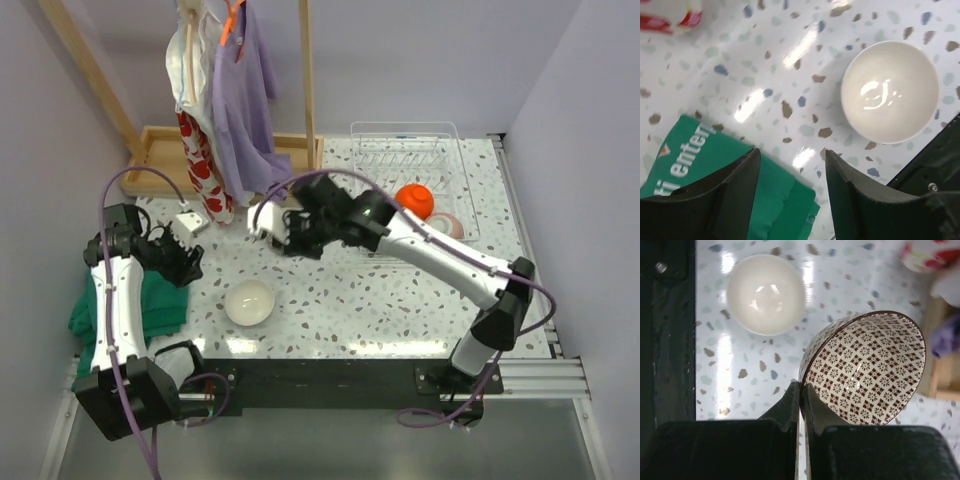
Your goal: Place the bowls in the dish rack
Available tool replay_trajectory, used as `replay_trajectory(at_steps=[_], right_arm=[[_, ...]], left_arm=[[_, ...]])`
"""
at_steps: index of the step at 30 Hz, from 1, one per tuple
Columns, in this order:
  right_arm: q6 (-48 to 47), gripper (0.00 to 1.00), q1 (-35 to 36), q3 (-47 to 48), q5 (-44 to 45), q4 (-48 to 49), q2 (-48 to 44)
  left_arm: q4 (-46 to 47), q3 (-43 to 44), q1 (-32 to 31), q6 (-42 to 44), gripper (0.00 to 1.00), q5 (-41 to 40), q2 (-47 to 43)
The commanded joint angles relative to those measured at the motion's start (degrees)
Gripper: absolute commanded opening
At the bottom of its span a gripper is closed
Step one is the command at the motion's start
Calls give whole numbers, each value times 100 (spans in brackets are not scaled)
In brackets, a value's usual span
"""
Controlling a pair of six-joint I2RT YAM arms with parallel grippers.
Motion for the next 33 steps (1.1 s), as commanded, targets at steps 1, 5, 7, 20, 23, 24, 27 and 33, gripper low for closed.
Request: replay_trajectory(at_steps=[1,5,7,20,23,24,27,33], right_arm=[[1200,0,-1095,-23,-364,353,-634],[1790,0,-2141,-137,-540,362,-864],[2071,0,-2614,-233,-628,353,-1012],[3731,0,-5481,-1007,-3298,1686,-1075],[4610,0,-5913,-1218,-4280,2477,-865],[4812,0,-5939,-1288,-4415,2567,-751],[5303,0,-6308,-1612,-4960,2980,-680],[5842,0,-6993,-2421,-5382,3385,-820]], left_arm=[[-521,257,-755,724,58,809,-249],[489,-50,-2421,-136,57,607,-777],[980,-60,-2978,-688,54,484,-804],[2441,1053,-5265,-1623,26,0,1356],[2556,1686,-5424,-2001,16,105,2060],[2695,1793,-5459,-2062,15,114,2340],[3160,2136,-5582,-2326,6,-70,2841],[3574,3138,-5793,-2730,0,-386,3878]])
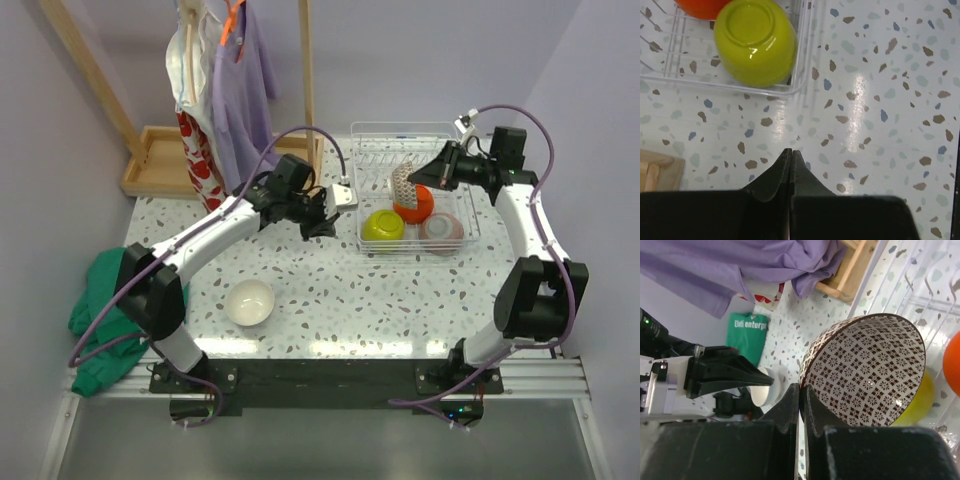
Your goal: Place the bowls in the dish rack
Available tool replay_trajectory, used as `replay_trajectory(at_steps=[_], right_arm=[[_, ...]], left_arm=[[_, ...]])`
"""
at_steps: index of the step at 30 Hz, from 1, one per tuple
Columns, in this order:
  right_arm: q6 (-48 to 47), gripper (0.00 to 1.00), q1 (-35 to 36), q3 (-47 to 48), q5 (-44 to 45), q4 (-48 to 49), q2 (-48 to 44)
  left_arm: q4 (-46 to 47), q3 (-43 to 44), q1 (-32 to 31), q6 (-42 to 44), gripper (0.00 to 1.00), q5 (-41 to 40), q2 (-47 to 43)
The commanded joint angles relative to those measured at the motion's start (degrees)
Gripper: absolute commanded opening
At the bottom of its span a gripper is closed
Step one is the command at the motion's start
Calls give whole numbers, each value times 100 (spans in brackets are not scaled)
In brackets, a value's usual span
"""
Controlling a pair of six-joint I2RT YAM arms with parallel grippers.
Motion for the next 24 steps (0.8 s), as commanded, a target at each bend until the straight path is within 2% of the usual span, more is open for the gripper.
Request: replay_trajectory(at_steps=[1,7,13,22,24], right_arm=[[680,0,-565,-337,-882,730,-219],[443,0,-980,-531,-1146,441,-114],[-339,0,-1103,-478,-1322,-656,80],[-2000,0,-1244,-224,-1340,-2573,466],[-2334,0,-1270,-215,-1305,-2680,545]], left_arm=[[675,828,-167,-460,0,-254,580],[913,1900,-352,-732,0,-552,1520],[1018,2902,-510,-899,0,-605,2382],[1133,3642,-721,-970,0,-570,3077],[1150,3686,-783,-952,0,-500,3121]])
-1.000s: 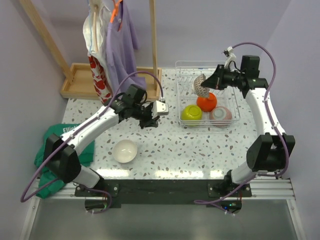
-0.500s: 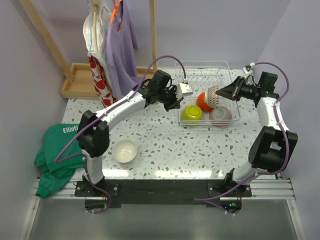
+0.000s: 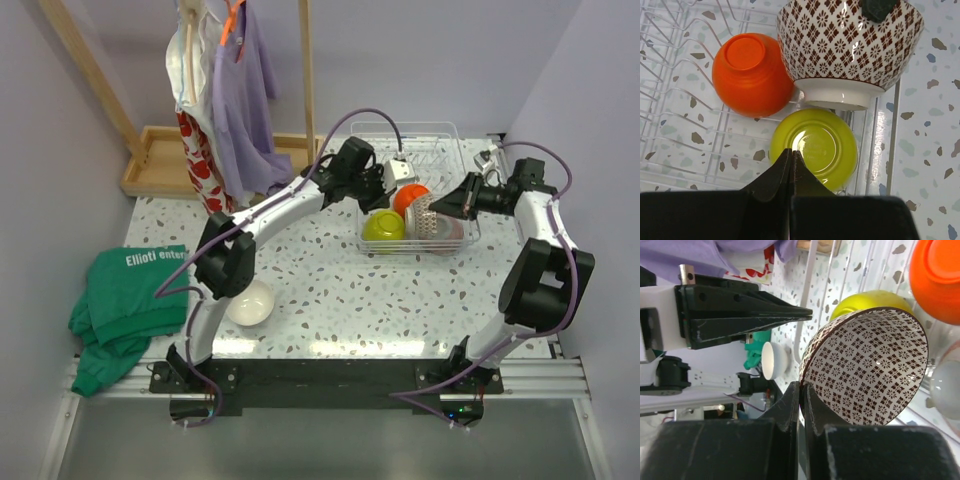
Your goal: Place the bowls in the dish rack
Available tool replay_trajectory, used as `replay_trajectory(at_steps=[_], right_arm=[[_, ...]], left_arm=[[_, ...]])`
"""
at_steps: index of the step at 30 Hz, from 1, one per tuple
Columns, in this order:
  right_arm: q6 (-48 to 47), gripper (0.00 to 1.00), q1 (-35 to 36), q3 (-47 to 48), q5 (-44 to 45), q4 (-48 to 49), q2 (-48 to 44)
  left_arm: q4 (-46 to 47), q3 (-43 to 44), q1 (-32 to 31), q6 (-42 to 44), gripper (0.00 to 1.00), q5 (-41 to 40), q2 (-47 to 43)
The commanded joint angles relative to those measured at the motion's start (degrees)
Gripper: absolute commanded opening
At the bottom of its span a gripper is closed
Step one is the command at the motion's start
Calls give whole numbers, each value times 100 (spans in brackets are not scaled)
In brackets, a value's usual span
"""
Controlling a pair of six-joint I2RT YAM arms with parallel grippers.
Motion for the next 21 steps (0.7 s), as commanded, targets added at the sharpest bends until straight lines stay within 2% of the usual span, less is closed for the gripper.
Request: replay_trajectory(at_steps=[1,15,21], right_arm=[[-870,0,-94,312,-380,-884,97],[-1064,0,-288,259,-266,-770,651],[-1388,0,-402,338,-415,-1216,932]], left_arm=[[250,366,-147,-139,0,119,50],[100,331,-472,10,0,312,138],[135,489,-542,1,0,259,349]])
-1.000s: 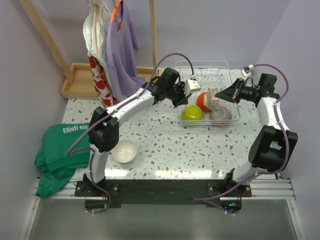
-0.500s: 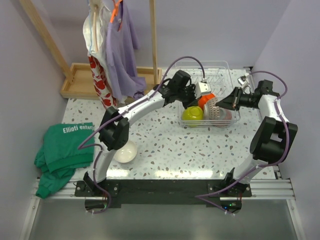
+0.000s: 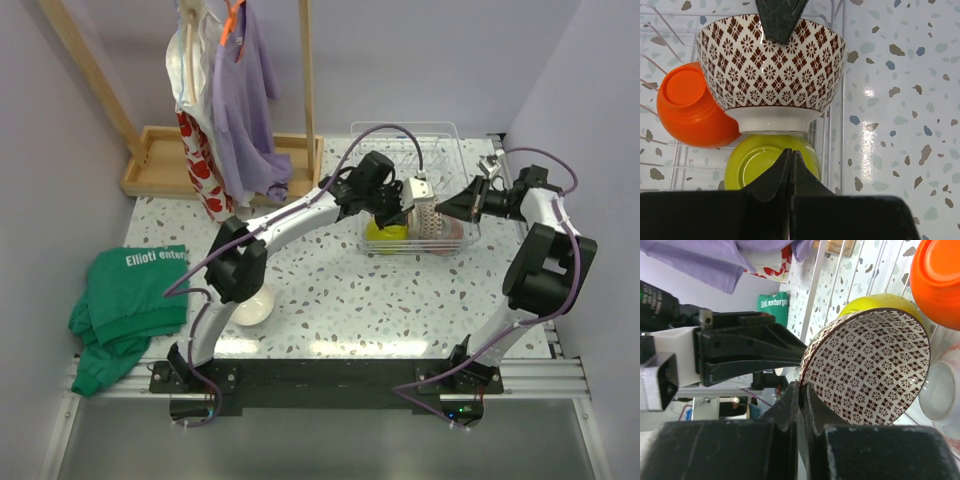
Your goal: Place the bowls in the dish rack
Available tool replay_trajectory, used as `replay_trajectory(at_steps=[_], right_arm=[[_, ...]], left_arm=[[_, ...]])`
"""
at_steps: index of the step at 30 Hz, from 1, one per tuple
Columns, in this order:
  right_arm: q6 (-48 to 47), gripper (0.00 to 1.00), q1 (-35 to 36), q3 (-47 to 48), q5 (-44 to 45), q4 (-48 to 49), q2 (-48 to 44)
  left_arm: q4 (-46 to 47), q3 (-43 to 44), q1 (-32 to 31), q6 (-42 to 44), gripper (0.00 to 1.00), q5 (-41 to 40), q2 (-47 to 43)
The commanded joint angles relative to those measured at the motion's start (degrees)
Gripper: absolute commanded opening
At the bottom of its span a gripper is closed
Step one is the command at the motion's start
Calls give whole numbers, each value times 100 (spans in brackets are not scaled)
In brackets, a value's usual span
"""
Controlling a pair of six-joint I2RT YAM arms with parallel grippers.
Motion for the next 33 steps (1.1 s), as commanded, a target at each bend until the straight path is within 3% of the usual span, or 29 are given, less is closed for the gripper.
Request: replay_trajectory(at_steps=[1,3,5,7,8,21,26,31,33], right_arm=[[-625,0,-72,157,136,-712,281],[-776,0,-72,192,-242,-1202,439],[-1862,0,-64,552,-487,-2089,650],[-4011,0,-72,1068,-629,-4195,1176],[-3959,0,-72,1019,-699,-4394,1265],[-4248,0,-116,1018,-490,-4396,1301],[-4310,9,-134,1326,-77,-4309,1275],[-2792,18,-134,1073,599,-2598,731],[-2073,28,-134,810,1126,-1625,328]], left_arm=[[190,365,-49,-40,0,73,178],[190,391,-57,-49,0,56,187],[190,392,-57,-40,0,47,187],[199,383,-57,-40,0,47,170],[216,383,-57,-49,0,56,170],[348,418,-57,-75,0,179,284],[419,523,-66,-102,0,170,407],[462,541,-66,-93,0,117,521],[541,550,-66,-128,0,117,574]])
